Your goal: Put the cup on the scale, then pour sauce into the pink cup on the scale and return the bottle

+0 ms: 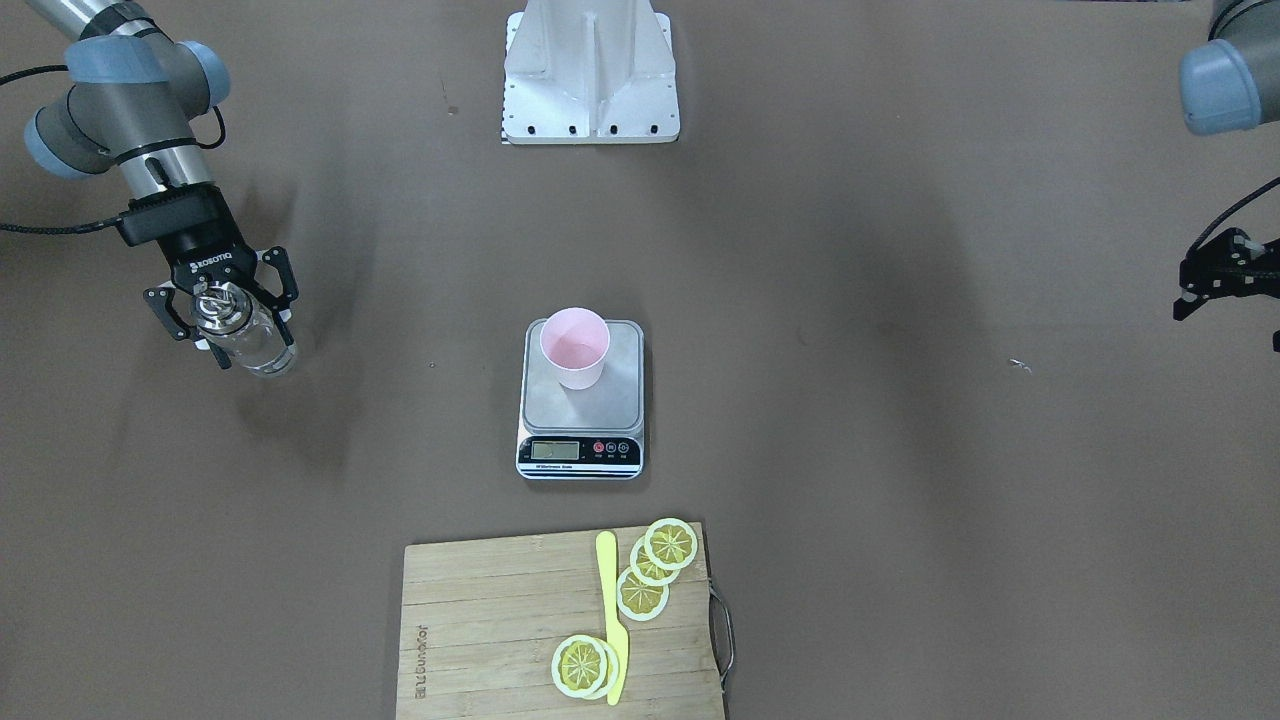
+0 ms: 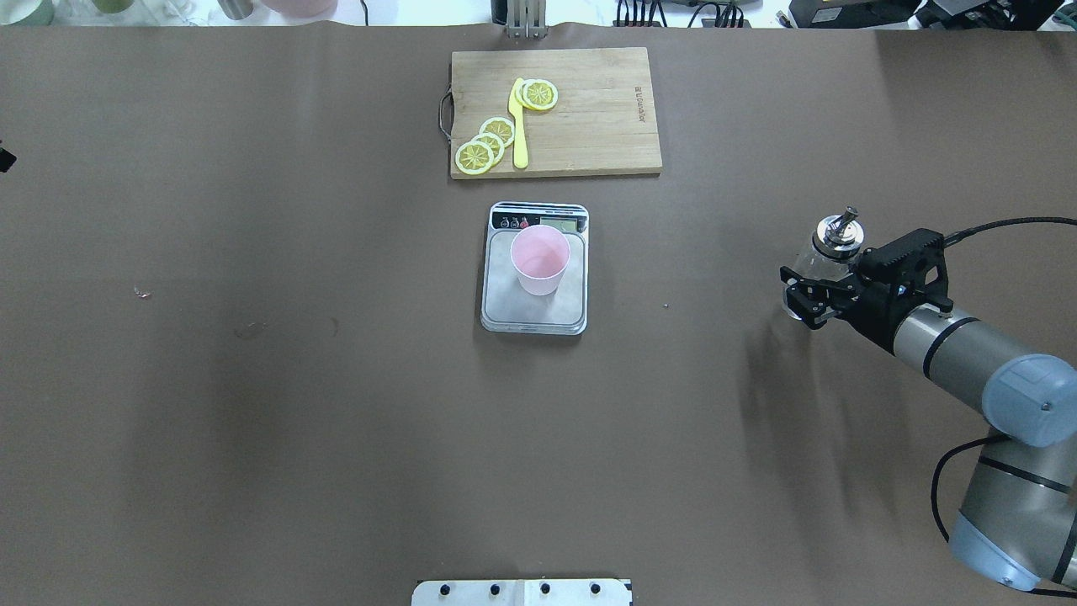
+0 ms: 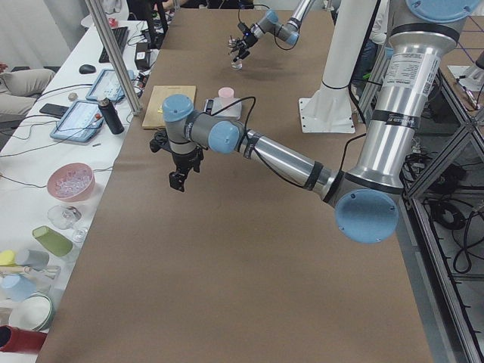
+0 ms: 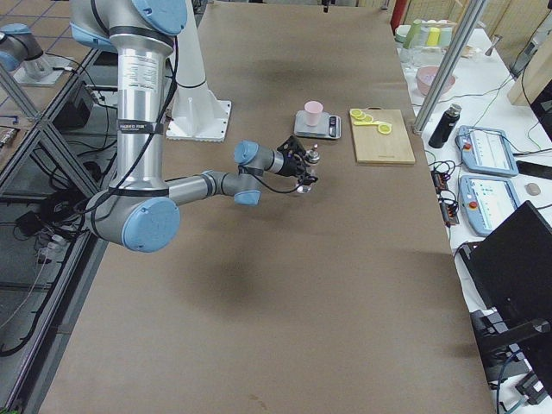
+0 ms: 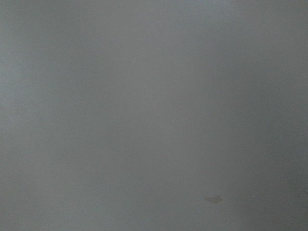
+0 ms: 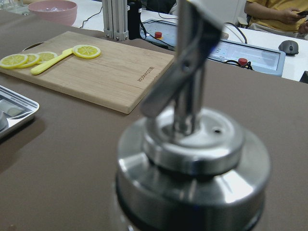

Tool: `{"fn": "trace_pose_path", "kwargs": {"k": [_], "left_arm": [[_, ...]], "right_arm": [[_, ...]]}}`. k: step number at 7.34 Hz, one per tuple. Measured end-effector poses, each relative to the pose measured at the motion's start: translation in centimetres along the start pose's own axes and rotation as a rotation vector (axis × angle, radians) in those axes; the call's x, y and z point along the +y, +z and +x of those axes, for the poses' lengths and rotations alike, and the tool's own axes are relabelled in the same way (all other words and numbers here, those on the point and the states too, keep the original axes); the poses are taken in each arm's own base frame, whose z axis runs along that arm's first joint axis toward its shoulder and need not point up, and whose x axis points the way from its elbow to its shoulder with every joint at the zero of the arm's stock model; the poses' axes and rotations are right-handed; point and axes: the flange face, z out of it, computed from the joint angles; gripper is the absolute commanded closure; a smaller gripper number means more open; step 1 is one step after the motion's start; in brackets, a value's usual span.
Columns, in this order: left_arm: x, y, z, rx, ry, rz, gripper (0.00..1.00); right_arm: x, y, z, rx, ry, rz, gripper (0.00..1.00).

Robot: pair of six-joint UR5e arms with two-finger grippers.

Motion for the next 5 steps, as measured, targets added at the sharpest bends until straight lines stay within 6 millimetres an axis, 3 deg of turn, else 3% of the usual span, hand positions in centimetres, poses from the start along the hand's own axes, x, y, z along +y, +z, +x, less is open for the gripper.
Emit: {"fn": "trace_pose_path", "kwargs": {"k": [5], "left_arm": [[0.00,0.00,0.00,0.000,0.001,0.000,0.03]], "right_arm": [[0.70,0.88,0.11,0.001,-0.006,-0.006,0.75]]}}
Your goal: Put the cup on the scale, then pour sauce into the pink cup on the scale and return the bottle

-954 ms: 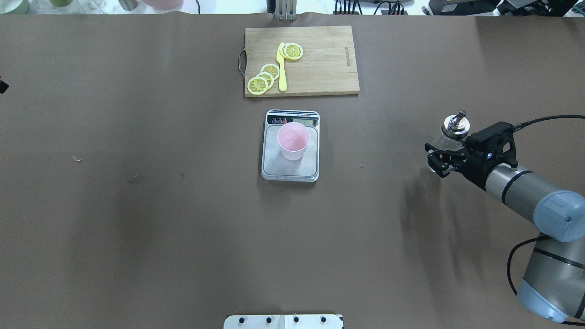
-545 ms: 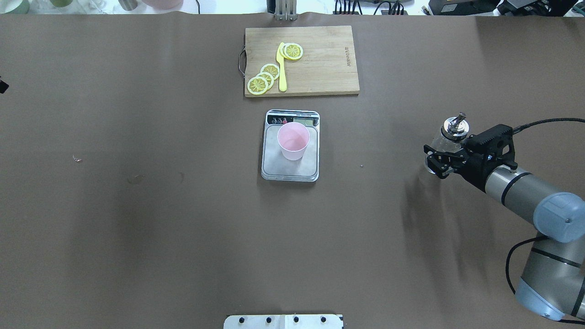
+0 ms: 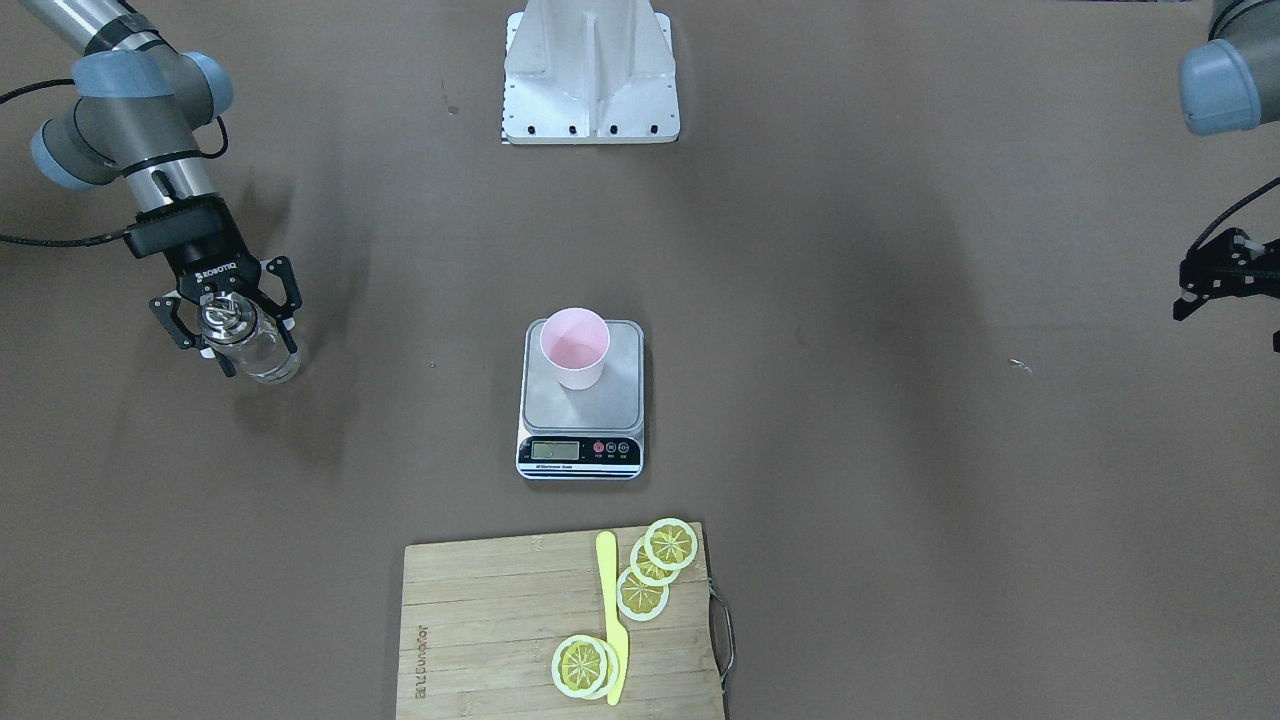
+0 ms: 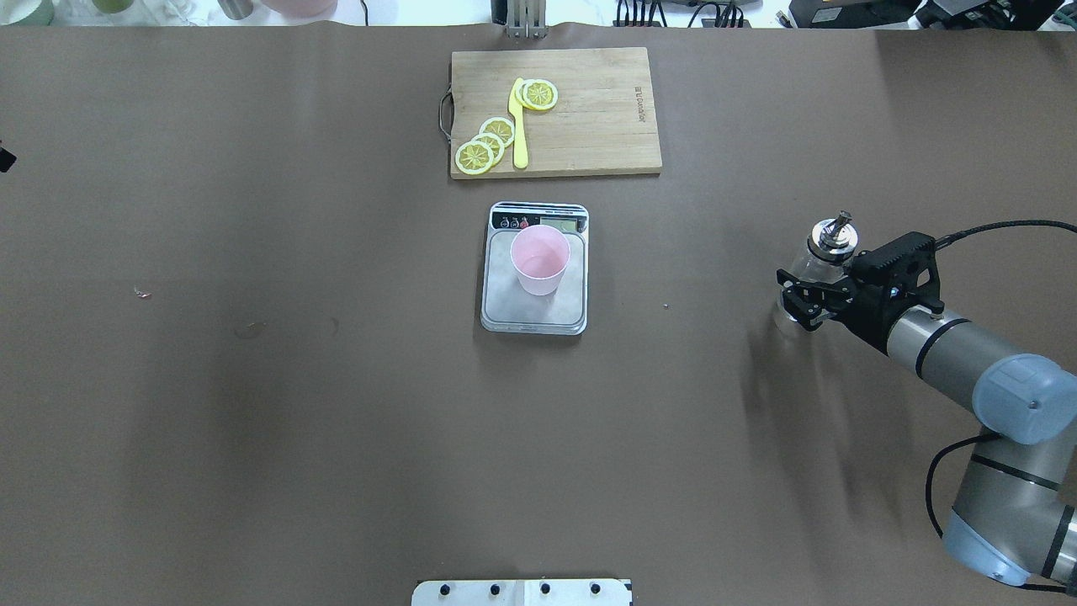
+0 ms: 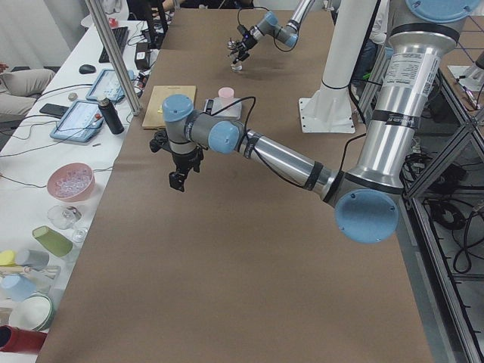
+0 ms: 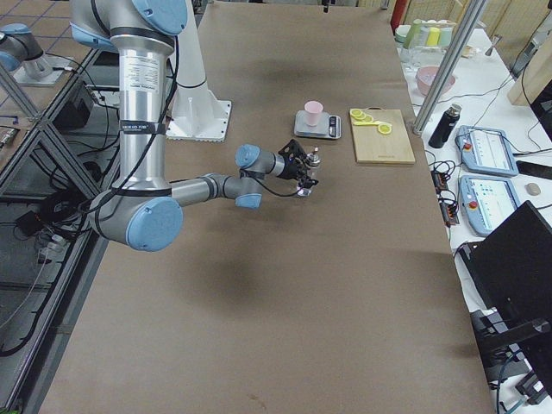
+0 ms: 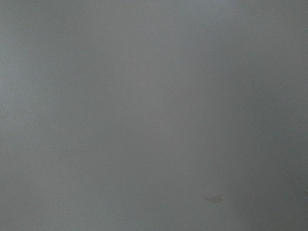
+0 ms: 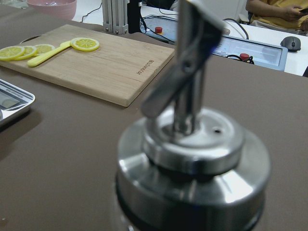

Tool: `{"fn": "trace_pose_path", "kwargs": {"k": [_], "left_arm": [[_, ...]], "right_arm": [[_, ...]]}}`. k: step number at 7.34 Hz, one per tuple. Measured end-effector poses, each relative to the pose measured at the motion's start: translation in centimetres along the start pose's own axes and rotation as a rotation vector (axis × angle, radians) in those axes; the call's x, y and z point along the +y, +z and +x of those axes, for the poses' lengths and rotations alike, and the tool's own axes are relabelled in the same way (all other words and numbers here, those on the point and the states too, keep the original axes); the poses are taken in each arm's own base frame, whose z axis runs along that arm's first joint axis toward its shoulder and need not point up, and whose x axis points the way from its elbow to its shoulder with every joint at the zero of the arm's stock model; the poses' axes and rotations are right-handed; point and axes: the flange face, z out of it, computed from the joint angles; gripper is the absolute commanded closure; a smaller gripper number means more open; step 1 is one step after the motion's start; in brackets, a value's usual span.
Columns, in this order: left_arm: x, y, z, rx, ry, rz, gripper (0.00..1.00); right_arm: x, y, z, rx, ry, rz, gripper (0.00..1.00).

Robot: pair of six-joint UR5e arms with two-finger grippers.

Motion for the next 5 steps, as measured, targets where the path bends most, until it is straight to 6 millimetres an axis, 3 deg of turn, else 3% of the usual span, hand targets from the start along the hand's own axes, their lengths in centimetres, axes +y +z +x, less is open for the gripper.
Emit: {"fn": "trace_pose_path", "kwargs": {"k": [4,5], "left_arm": [[0.04,-0.02,0.02,0.000,-0.001,0.000,0.03],[0.05,-0.01,0.01,0.000,-0.001,0.000,0.03]], "right_arm": [[0.31,0.14,0.21,0.005,0.001,-0.006,0.73],[0.63,0.31,0.37,0.010,-0.001,-0.012,0.67]]}}
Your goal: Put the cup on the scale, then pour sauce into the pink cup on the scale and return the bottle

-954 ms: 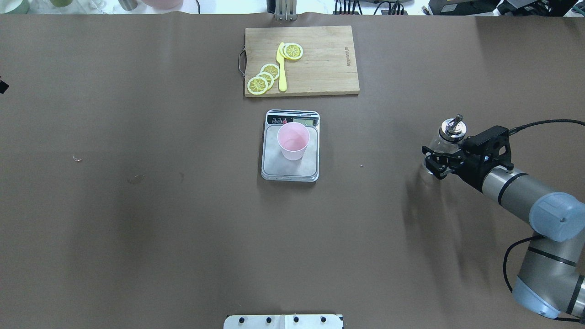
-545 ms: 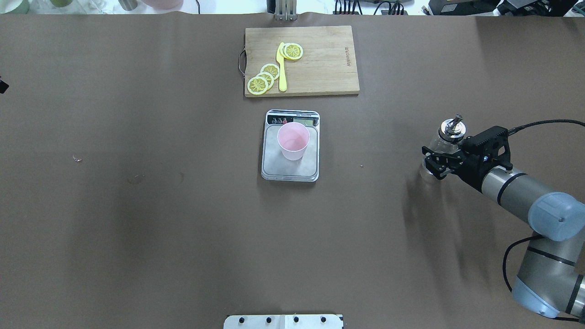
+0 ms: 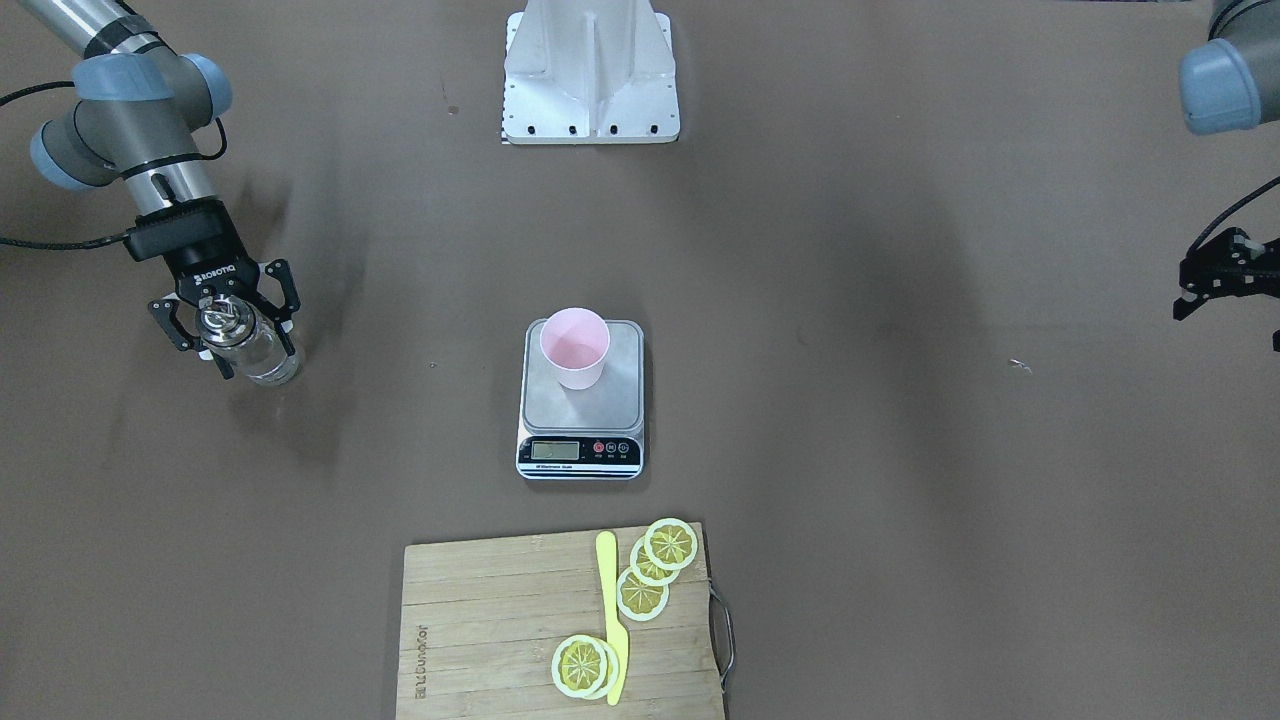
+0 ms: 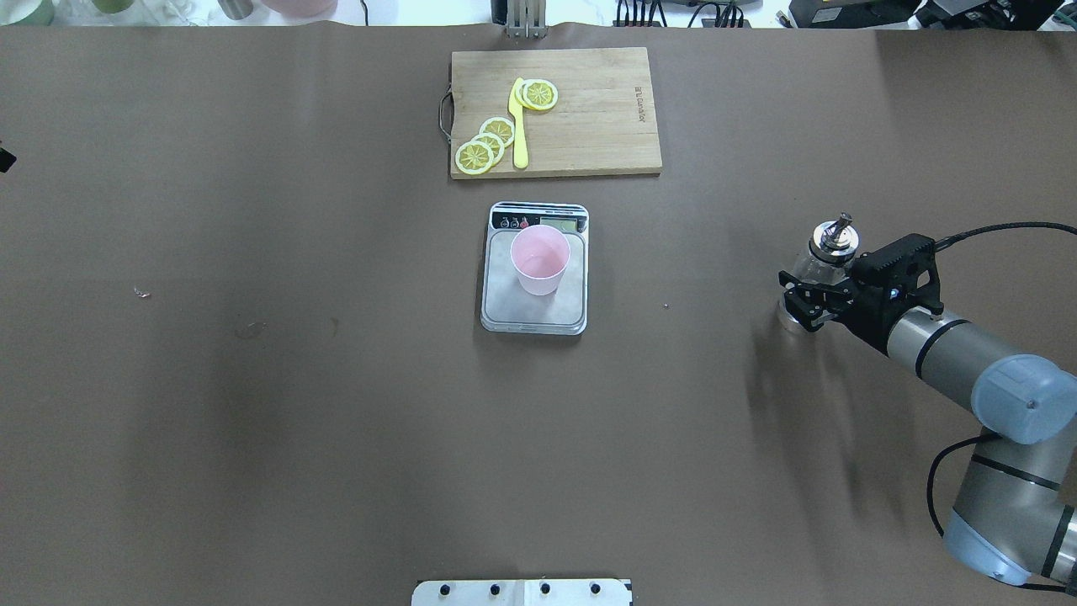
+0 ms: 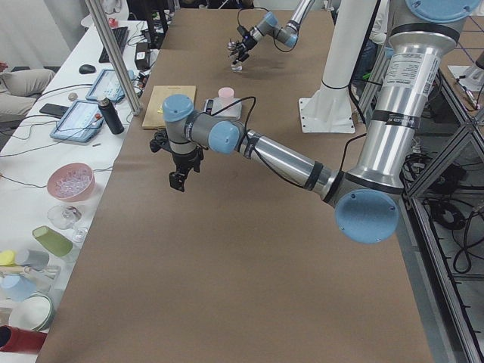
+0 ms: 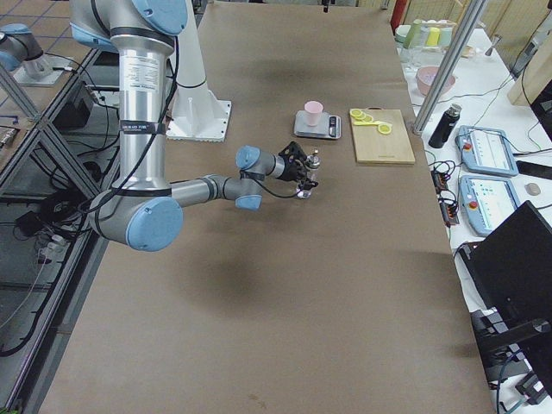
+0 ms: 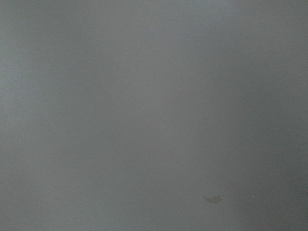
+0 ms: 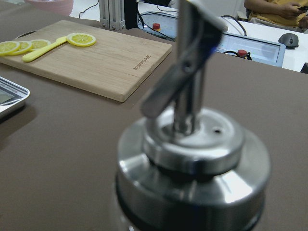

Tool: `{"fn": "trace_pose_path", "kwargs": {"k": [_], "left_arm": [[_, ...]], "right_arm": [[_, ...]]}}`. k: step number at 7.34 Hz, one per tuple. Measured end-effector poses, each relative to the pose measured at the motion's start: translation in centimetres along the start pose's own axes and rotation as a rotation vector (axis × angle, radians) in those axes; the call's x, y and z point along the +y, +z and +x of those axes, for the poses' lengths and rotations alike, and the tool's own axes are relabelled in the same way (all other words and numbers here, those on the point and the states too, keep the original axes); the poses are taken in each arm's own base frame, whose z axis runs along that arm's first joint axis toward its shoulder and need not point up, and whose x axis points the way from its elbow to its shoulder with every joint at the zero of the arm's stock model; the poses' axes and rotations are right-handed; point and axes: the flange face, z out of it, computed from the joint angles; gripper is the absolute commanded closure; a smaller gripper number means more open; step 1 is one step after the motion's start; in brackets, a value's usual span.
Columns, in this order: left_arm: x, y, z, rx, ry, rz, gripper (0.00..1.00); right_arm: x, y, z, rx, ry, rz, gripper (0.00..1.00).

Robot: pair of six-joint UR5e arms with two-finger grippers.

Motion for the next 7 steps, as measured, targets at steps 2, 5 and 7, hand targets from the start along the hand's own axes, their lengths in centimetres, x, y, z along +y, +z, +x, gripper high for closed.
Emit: {"fn": "trace_pose_path", "kwargs": {"k": [2,5,7], "left_arm": [[0.01,0.04,-0.03,0.000,0.000,-0.001,0.03],[0.03,0.12,-0.08,0.000,0.002,-0.002,0.03],[0.02,0.21,-0.08,0.001,0.002,-0.004,0.03]], "right_arm": [[0.17,0.12,0.05,0.002,-0.006,-0.003,0.36],[-0.31,-0.09,-0.23,-0.006,-0.010,0.005,0.25],[-0.38,-0.26,-0.14,-0.011,-0.008,0.010,0.25]]}}
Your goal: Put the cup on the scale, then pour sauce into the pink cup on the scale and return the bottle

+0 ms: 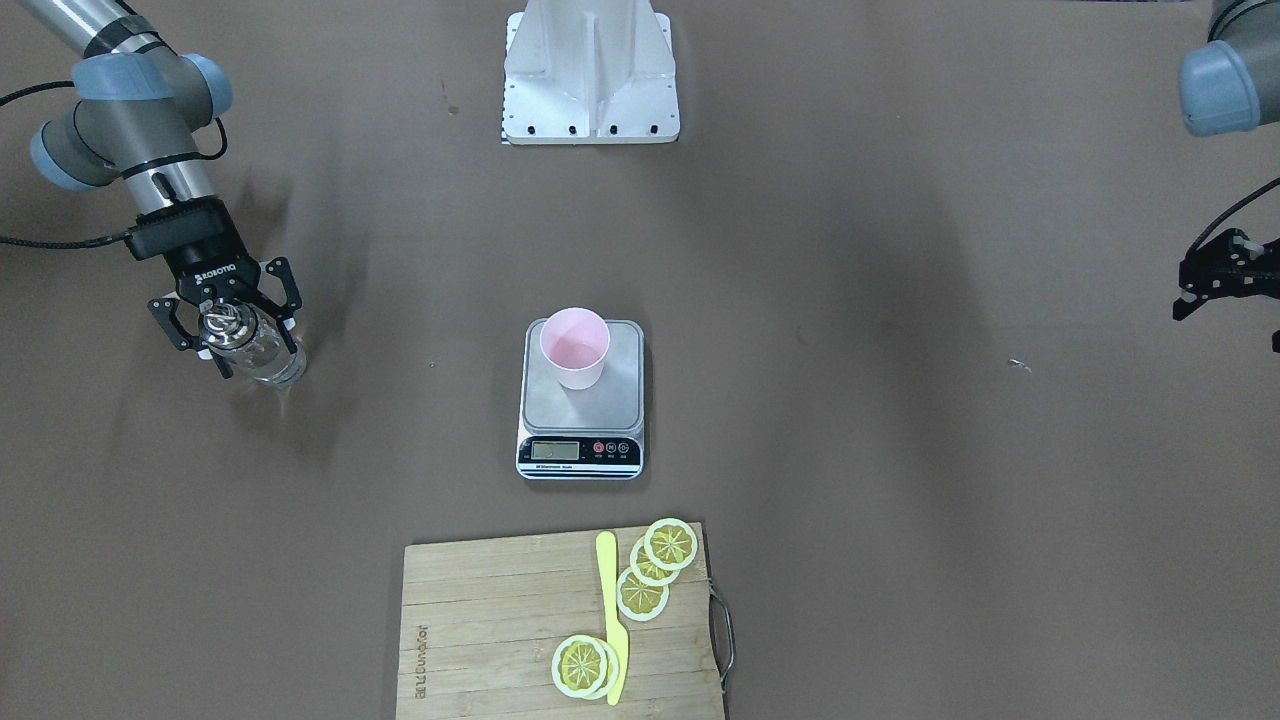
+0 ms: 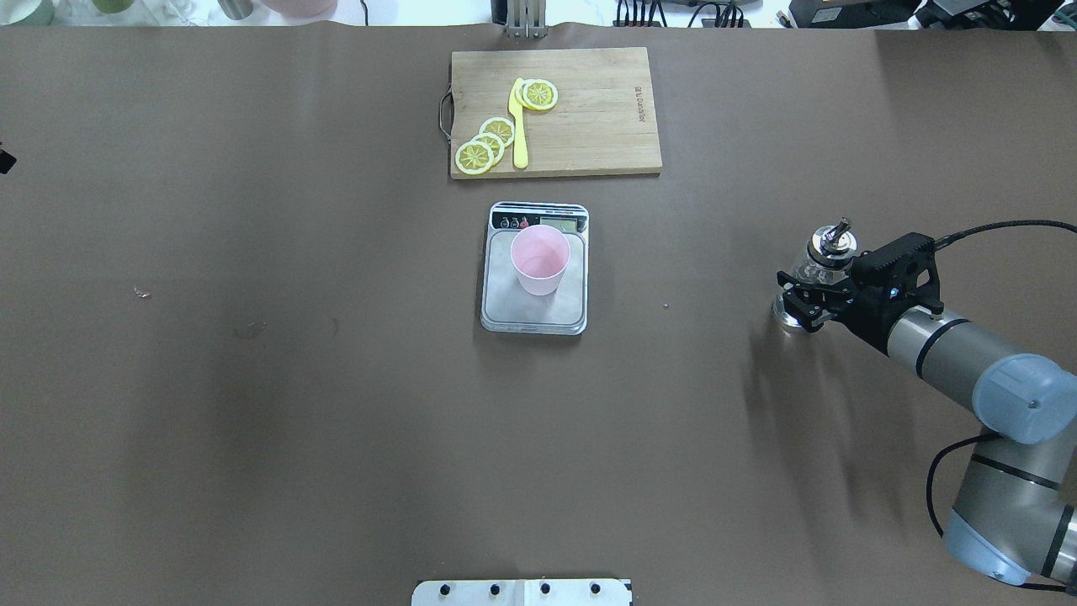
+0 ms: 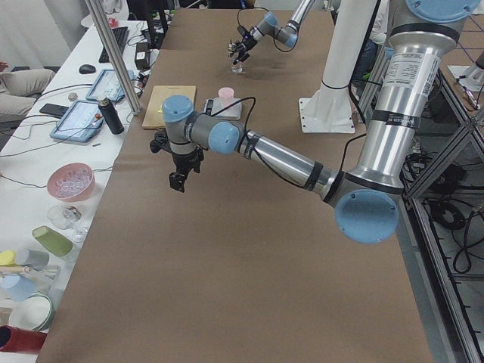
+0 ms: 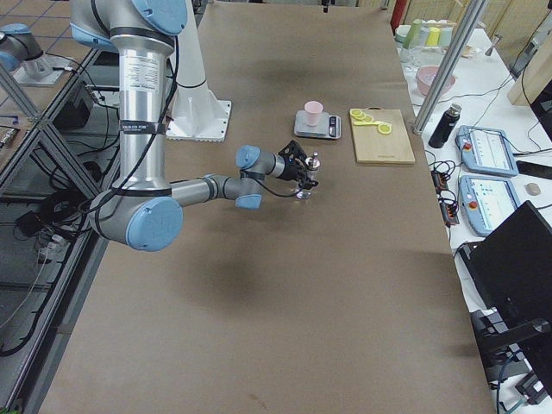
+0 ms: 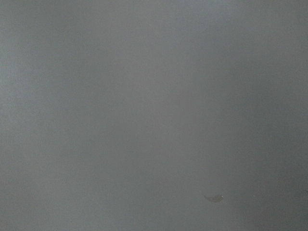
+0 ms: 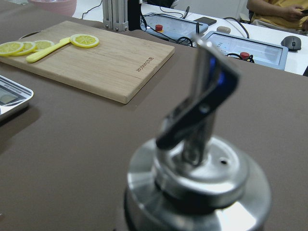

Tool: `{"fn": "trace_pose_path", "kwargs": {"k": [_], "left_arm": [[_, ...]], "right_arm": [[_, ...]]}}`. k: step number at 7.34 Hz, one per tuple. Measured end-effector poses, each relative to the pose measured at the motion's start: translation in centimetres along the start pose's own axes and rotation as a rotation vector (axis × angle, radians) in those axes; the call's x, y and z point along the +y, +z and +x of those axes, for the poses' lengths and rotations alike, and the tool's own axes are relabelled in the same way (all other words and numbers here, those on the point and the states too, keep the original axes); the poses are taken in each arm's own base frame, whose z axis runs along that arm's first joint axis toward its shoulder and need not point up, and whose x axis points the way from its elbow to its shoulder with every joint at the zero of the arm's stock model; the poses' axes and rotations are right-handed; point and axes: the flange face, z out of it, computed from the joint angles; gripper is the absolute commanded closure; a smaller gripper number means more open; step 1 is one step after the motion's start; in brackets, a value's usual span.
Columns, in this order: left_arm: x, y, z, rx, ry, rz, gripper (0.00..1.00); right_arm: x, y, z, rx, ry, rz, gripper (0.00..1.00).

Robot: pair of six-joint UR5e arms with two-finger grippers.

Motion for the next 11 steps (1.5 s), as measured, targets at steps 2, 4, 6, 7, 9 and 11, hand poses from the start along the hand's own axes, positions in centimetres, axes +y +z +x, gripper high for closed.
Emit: {"fn": "trace_pose_path", "kwargs": {"k": [2,4,6,7,9,11], "left_arm": [[0.0,0.0,0.0,0.000,-0.002,0.000,0.03],[-0.1,-0.1,0.0,0.000,-0.003,0.001,0.03],[-0.1,-0.1,0.1,0.000,-0.004,0.002,0.03],[-0.1,-0.1,0.1,0.000,-0.005,0.002,0.03],[-0.1,-0.1,0.1,0.000,-0.007,0.002,0.03],[-0.1,-0.1,0.1,0.000,-0.008,0.003,0.03]], "right_arm": [[0.2,-0.3,0.3,-0.015,0.004,0.006,0.25],[0.6,-0.6,0.8,-0.012,0.008,0.001,0.25],[1.0,-0.9,1.3,-0.004,0.013,-0.004,0.25],[1.1,-1.1,1.5,-0.001,0.014,-0.004,0.24],[1.1,-1.2,1.5,-0.001,0.017,-0.004,0.12],[1.0,-1.3,1.5,-0.002,0.019,-0.003,0.00]]}}
